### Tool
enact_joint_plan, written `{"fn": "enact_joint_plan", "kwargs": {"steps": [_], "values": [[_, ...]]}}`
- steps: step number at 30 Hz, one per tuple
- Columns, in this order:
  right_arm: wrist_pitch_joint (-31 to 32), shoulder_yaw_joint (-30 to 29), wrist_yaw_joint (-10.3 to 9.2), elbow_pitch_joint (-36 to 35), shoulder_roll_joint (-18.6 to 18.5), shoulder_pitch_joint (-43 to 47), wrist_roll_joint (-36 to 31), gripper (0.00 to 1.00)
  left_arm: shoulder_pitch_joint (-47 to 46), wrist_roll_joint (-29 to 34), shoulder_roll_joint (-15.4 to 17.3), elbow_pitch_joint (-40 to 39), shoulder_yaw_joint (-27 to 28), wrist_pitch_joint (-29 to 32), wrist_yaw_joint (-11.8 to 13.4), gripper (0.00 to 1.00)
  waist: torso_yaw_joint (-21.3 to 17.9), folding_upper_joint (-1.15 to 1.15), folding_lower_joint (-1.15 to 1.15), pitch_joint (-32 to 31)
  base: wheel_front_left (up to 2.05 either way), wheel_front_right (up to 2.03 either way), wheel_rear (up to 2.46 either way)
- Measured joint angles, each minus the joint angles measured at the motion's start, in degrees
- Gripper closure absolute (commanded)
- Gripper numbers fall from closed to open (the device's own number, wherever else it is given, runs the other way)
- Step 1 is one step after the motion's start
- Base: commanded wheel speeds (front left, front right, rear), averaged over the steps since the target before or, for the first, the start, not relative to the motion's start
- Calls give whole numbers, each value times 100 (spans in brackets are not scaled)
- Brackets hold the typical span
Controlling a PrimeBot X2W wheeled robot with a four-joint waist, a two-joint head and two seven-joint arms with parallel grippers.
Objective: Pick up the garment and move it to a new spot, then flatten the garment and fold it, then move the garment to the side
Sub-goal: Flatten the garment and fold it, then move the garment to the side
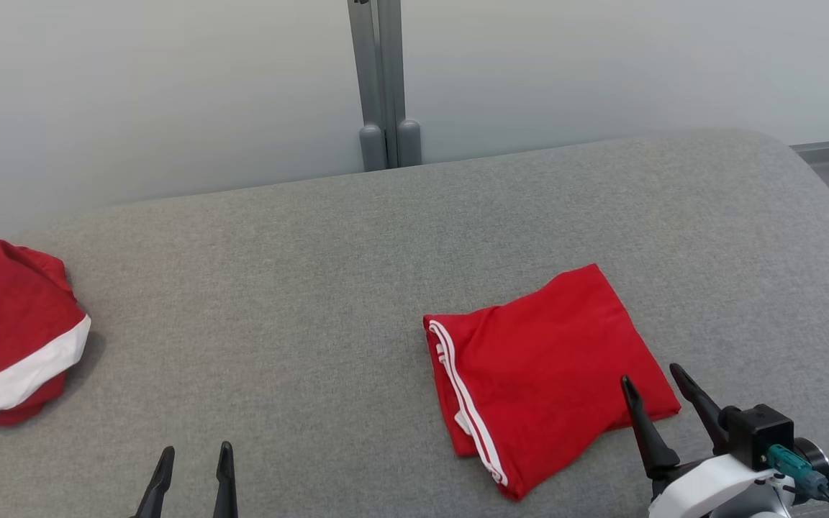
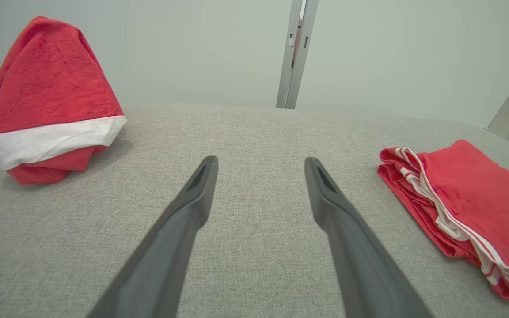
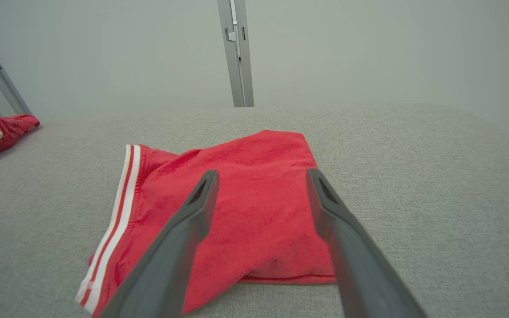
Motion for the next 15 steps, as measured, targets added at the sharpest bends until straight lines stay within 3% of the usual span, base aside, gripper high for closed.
{"fn": "enact_joint_plan", "kwargs": {"steps": [15], "values": [[1, -313, 0, 13, 120, 97, -63, 0, 80, -46, 0, -1, 20, -1, 32, 0, 65, 0, 0, 54, 0, 0, 0]]}}
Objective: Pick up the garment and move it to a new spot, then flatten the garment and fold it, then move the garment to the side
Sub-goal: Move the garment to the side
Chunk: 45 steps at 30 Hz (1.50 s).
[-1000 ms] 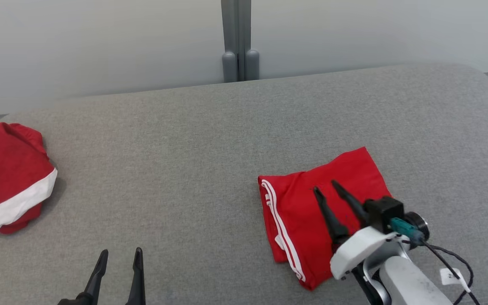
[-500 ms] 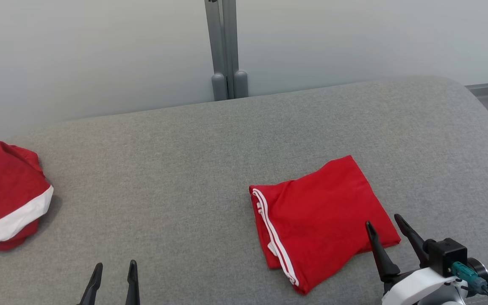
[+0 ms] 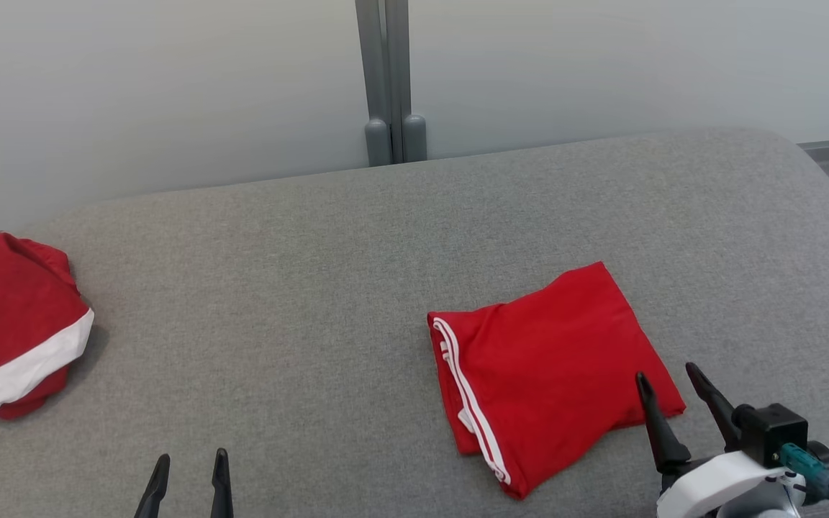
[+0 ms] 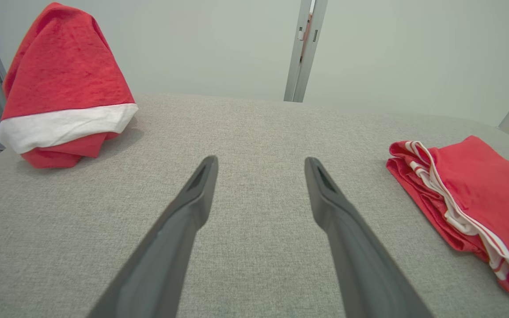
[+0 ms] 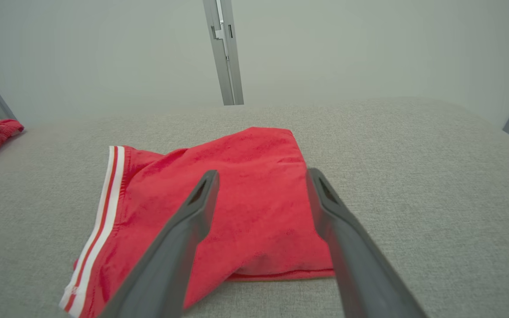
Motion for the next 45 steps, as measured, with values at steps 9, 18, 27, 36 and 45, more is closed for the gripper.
{"fn": "enact_joint_plan", "kwargs": {"steps": [9, 18, 27, 36, 45], "values": [[1388, 141, -8, 754, -694, -1706, 981, 0, -99, -24, 0, -22, -70, 1, -5, 0, -67, 0, 0, 323, 0, 0, 0], [3162, 608, -3, 2033, -815, -2908, 1299, 0, -627, 20, 0, 111, -180, 1, -65, 0, 20, 0, 0, 909, 0, 0, 0], [3560, 893, -5, 2626, -703, -3185, 1700, 100, -790, 77, 0, 136, -114, 1, -86, 0, 366, 0, 0, 1242, 0, 0, 0], [2587, 734, 0, 2714, -724, -4034, 1747, 100, -1020, 174, 7, -118, -27, 0, -91, 0, 152, 0, 0, 1551, 0, 0, 0], [1693, -469, 0, 3606, -983, -5525, 939, 100, -1697, 201, 598, -489, -415, -8, -92, 0, -369, 0, 0, 2282, 0, 0, 0]]}}
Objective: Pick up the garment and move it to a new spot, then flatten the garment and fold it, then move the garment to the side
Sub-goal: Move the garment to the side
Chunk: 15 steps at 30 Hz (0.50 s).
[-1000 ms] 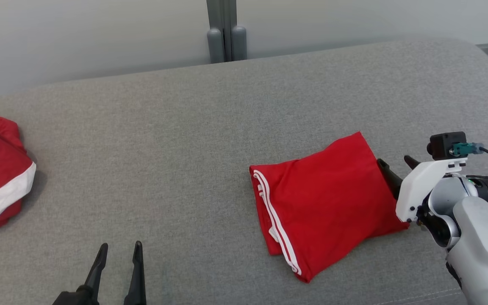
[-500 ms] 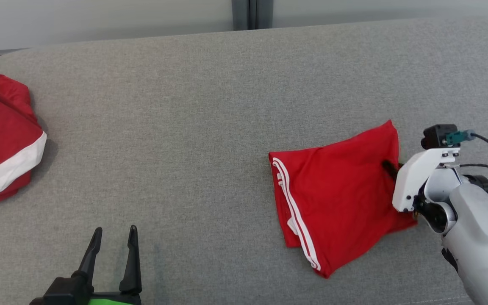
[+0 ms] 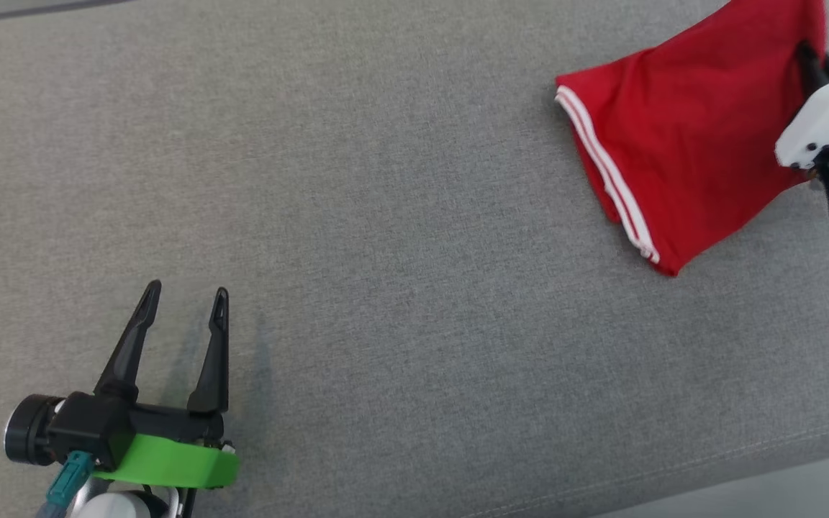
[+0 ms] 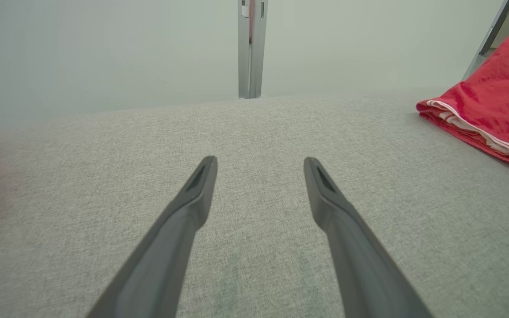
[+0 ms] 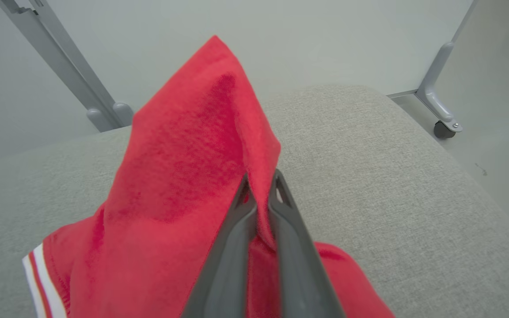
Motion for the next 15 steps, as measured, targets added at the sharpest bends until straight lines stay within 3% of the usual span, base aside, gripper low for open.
{"fn": "enact_joint_plan", "kwargs": {"steps": [6, 15], "values": [[-491, -1027, -1, 684, -348, -569, -569, 100, -294, -49, 364, -135, -225, 1, 0, 0, -211, 0, 0, 642, 0, 0, 0], [-899, -2097, 0, 1256, -879, -1245, -1736, 100, -307, -91, 345, -148, -92, 0, 0, 0, -123, 0, 1, 1250, 0, 0, 0]]}}
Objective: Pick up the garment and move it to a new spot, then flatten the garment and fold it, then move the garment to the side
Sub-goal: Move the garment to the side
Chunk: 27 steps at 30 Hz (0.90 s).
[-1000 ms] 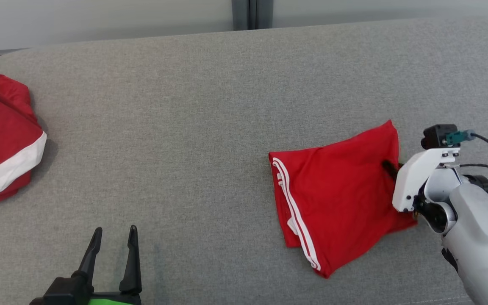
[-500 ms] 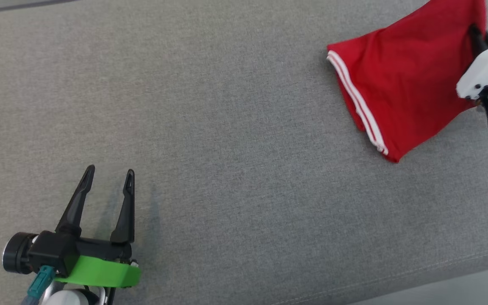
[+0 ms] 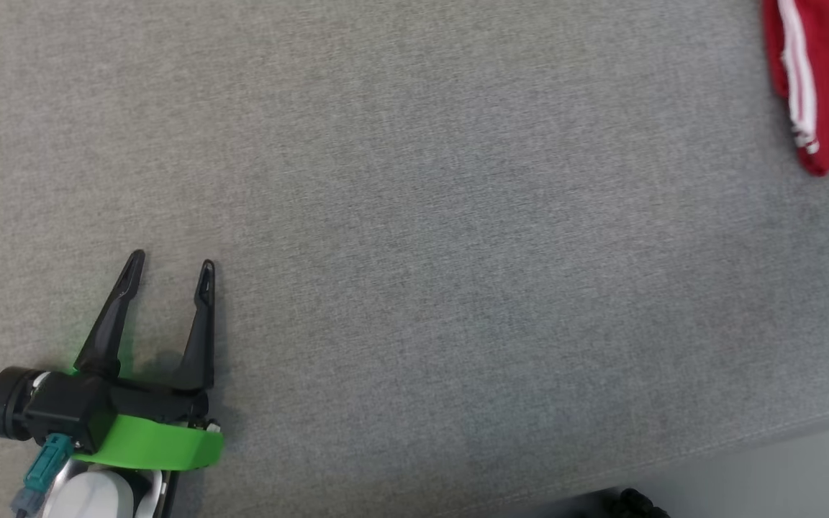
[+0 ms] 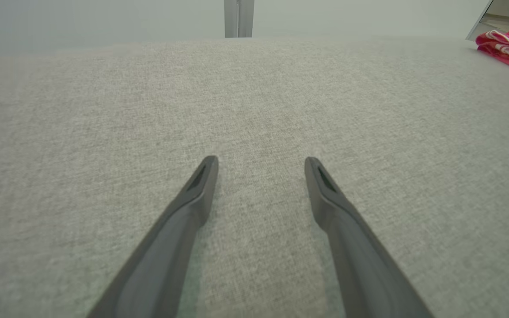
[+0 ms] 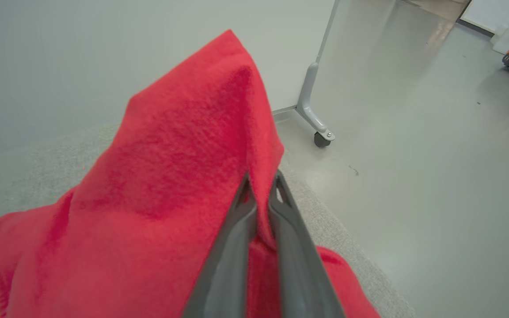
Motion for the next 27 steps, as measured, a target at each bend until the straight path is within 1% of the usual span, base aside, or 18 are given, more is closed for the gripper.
{"fn": "enact_joint_plan", "kwargs": {"steps": [1, 2, 5, 7, 10, 12, 15, 19, 20, 23, 27], "values": [[-54, -68, 0, 4, -40, -26, -142, 51, 2, -2, -26, -2, 19, 1, 0, 0, 33, 0, 0, 11, 0, 0, 0], [-130, -183, 0, 12, -86, -58, -331, 0, 5, -2, -69, -3, 33, 1, 0, 0, 77, 0, 0, 16, 0, 0, 0], [-410, -491, 0, -53, -136, -96, -929, 0, 33, -1, -152, 30, 110, 0, 0, 0, 179, 0, 0, -29, 0, 0, 0], [-561, -639, 0, -236, -87, -77, -1294, 0, 36, 0, -220, 41, 172, 0, 0, 0, 210, 0, 0, -94, 0, 0, 0], [-742, -757, 0, -745, 287, 141, -1659, 0, 72, -1, -352, 93, 269, 1, -1, 0, 237, 0, 0, -259, 0, 0, 0], [-773, -765, 0, -1133, 661, 350, -1627, 0, 109, 0, -425, 165, 368, 0, -2, 0, 237, 0, 0, -389, 0, 0, 0], [-789, -430, 0, -2160, 1194, 1029, -1519, 0, 236, 0, -563, 277, 530, 1, -3, 0, 225, 0, 0, -649, 0, 0, 0], [-793, 209, 0, -3308, 1723, 2371, -960, 0, 522, 0, -747, 393, 683, 0, -9, 0, 210, 0, -1, -1079, 0, 0, 0], [-794, 449, 0, -3579, 1778, 2759, -896, 0, 599, 0, -787, 412, 717, 1, -9, 0, 209, 0, -1, -1203, 0, 0, 0], [-794, 855, 0, -4322, 1890, 3839, -665, 0, 844, 12, -849, 469, 805, 0, -9, 0, 219, 0, -1, -1573, 0, 0, 0], [-794, 1305, 0, -5054, 2121, 5089, -516, 0, 1156, 51, -914, 549, 898, 1, -9, 0, 250, 0, -1, -2070, 0, 0, 0]]}}
